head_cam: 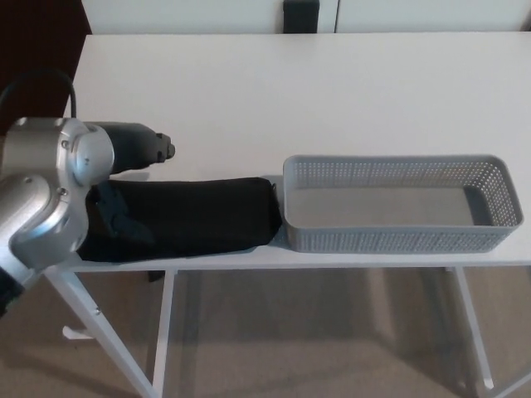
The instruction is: The robot walk towards a table in front and pick up a black pencil case on the left hand side and put the pencil case into a small container on the right hand side
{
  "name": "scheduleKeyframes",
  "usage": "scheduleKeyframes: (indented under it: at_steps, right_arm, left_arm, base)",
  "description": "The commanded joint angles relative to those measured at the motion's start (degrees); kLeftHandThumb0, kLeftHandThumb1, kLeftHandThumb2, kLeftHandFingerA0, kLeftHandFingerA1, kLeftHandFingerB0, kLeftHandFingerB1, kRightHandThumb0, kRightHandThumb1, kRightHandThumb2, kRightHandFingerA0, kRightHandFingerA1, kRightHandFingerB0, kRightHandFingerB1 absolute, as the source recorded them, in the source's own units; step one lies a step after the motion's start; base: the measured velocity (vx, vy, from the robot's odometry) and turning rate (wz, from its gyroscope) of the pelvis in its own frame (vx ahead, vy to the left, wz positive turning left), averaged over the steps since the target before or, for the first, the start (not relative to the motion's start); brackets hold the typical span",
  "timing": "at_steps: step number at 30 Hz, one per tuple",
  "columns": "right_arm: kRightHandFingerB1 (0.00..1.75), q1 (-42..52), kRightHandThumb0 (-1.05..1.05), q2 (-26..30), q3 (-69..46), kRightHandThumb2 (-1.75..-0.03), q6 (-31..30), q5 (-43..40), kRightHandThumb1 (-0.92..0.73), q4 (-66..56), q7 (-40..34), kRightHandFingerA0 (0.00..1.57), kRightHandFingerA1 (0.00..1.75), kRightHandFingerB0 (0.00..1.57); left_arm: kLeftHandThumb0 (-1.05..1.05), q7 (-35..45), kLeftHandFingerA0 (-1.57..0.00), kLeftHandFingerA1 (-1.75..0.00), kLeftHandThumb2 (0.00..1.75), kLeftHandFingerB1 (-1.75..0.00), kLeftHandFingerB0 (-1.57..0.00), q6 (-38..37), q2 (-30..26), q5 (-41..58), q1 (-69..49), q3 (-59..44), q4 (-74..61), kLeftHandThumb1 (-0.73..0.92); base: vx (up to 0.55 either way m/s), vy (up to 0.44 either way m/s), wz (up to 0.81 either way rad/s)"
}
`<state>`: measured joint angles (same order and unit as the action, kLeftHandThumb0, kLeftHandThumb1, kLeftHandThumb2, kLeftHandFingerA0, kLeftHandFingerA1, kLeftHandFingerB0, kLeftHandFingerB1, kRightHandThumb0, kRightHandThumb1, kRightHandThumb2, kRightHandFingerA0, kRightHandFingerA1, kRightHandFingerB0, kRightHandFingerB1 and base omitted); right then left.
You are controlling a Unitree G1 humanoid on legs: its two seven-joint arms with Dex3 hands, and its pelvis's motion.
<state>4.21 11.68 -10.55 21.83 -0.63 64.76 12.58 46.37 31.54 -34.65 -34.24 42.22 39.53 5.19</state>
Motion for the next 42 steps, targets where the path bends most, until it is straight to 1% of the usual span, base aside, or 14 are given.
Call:
scheduleKeyframes:
  at_steps: [1,2,3,9,10,21,22,30,31,35,39,40,41,42]
  right_arm:
    - [0.46,0.27,-0.59,1.20,-0.01,-0.56,-0.60,-0.40,-0.49,0.20,-0.13,0.88,0.54,0.64]
    - [0.46,0.27,-0.59,1.20,-0.01,-0.56,-0.60,-0.40,-0.49,0.19,-0.13,0.88,0.54,0.64]
    - [0.57,0.12,-0.63,1.29,-0.17,-0.79,-0.80,-0.63,-0.37,0.42,0.24,0.81,0.63,0.57]
    - [0.57,0.16,-0.62,1.19,-0.23,-0.79,-1.04,-0.67,-0.38,0.15,0.20,0.81,0.63,0.57]
    - [0.45,0.09,-0.59,1.19,-0.26,-0.55,-1.11,-0.68,-0.48,0.20,0.12,0.87,0.53,0.64]
    - [0.46,0.09,-0.59,1.28,0.04,-0.56,-0.23,-0.35,-0.48,-0.26,-0.18,0.89,0.55,0.65]
    - [0.46,0.05,-0.62,1.46,0.25,-0.56,-0.49,-0.16,-0.49,-0.90,-0.14,0.86,0.56,0.65]
    - [0.44,-0.37,-0.59,1.58,0.70,-0.56,-0.69,0.21,-0.49,-1.38,-0.92,0.88,0.55,0.65]
    - [0.44,-0.55,-0.59,1.66,0.57,-0.56,-1.00,-0.05,-0.49,-1.25,-0.59,0.85,0.56,0.64]
    - [0.44,-0.50,-0.60,1.70,0.90,-0.56,-1.07,0.21,-0.49,-1.39,-0.99,0.85,0.55,0.64]
    - [0.44,-0.77,-0.58,1.32,0.65,-0.56,-1.71,-0.29,-0.49,-1.44,-1.22,0.87,0.56,0.64]
    - [0.56,-0.89,-0.63,1.30,0.67,-0.80,-1.91,-0.33,-0.38,-1.76,-1.16,0.79,0.64,0.57]
    - [0.56,-0.97,-0.62,1.27,0.60,-0.80,-1.98,-0.47,-0.38,-1.85,-1.02,0.79,0.64,0.57]
    - [0.56,-1.01,-0.62,1.23,0.47,-0.80,-1.99,-0.66,-0.38,-1.79,-0.85,0.79,0.64,0.57]
  left_arm:
    - [-0.61,2.65,0.00,0.00,0.77,-0.04,0.00,1.71,0.24,-2.56,-0.49,0.00,0.99,0.38]
    - [-0.61,2.76,0.00,0.00,0.77,-0.04,0.00,1.68,0.32,-2.74,-0.53,-0.11,1.02,0.38]
    - [-0.60,3.64,0.00,0.00,0.80,-0.02,0.00,2.23,0.75,-3.12,0.01,0.41,2.22,0.38]
    - [-0.61,4.96,0.00,0.00,0.80,-0.02,0.00,1.99,1.37,-4.17,0.46,0.65,3.22,0.38]
    - [-0.61,4.75,0.00,0.00,0.80,-0.02,0.00,1.81,1.38,-4.28,0.29,0.54,3.13,0.38]
    - [-0.64,5.97,0.00,0.00,0.80,0.00,0.00,1.34,2.50,-7.44,0.87,1.30,3.34,0.39]
    - [-0.66,5.69,0.00,-0.05,0.80,0.00,0.00,0.65,3.01,-7.67,0.23,1.68,2.63,0.39]
    - [-0.66,4.04,0.00,-0.02,0.79,0.00,0.00,1.07,5.52,-9.80,-1.05,3.08,5.27,0.39]
    - [-0.65,3.16,0.00,-0.02,0.80,0.00,0.00,0.95,6.32,-9.92,-1.77,3.30,6.15,0.39]
    - [-0.65,2.57,0.00,-0.02,0.80,0.00,0.00,0.60,6.90,-10.47,-2.27,3.22,6.86,0.39]
    - [-0.65,0.26,0.00,-0.03,0.80,0.00,0.00,-0.75,8.12,-10.31,-4.76,3.13,8.02,0.39]
    - [-0.66,0.66,0.00,-0.04,0.80,0.00,0.00,-0.29,8.82,-10.64,-4.75,3.65,9.09,0.39]
    - [-0.78,0.89,0.00,0.00,0.57,-0.02,0.00,0.07,9.32,-10.81,-4.78,3.90,9.84,0.38]
    - [-0.78,0.98,0.00,0.00,0.57,-0.02,0.00,0.29,9.67,-10.92,-4.84,3.89,10.35,0.38]
  base:
    - [0.00,0.000,0.00]
    - [0.00,0.000,0.00]
    - [0.00,0.000,0.00]
    - [0.00,0.000,0.00]
    - [0.00,0.000,0.00]
    - [0.00,0.000,0.00]
    - [0.00,0.000,0.00]
    - [0.00,0.000,0.00]
    - [0.00,0.000,0.00]
    - [0.00,0.000,0.00]
    - [0.00,0.000,0.00]
    - [0.00,0.000,0.00]
    - [0.00,0.000,0.00]
    - [0.00,0.000,0.00]
